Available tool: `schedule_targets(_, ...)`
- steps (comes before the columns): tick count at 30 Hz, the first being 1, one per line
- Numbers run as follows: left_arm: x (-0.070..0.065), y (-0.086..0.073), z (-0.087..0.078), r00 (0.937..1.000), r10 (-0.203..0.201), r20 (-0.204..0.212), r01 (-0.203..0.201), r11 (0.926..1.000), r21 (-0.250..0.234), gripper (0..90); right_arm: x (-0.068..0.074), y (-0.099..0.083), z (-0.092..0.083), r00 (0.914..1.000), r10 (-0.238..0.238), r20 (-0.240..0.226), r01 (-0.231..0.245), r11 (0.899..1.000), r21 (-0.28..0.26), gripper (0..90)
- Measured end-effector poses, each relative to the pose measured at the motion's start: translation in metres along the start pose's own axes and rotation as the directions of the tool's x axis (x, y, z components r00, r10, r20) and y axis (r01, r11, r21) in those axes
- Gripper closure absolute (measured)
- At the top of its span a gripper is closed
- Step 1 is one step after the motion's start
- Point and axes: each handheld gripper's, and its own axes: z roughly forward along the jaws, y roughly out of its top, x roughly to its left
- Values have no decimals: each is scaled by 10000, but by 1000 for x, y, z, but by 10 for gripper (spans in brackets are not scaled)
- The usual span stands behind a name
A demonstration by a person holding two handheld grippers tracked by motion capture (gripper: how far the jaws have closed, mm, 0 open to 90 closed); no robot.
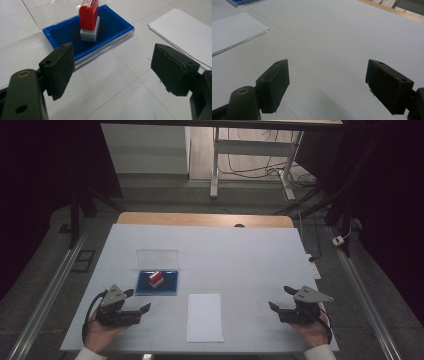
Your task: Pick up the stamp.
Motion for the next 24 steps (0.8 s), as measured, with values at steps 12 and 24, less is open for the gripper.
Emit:
schedule_targets(12,0,-4,0,9999,96,-71,-96,10000,-17,199,0,-2,5,9997,-18,-224,23,9998,210,207)
schedule_targets(24,0,-3,-2,9997,186,-142,-187,9998,-48,210,1,-3,6,9997,37,-235,-34,9999,115,214)
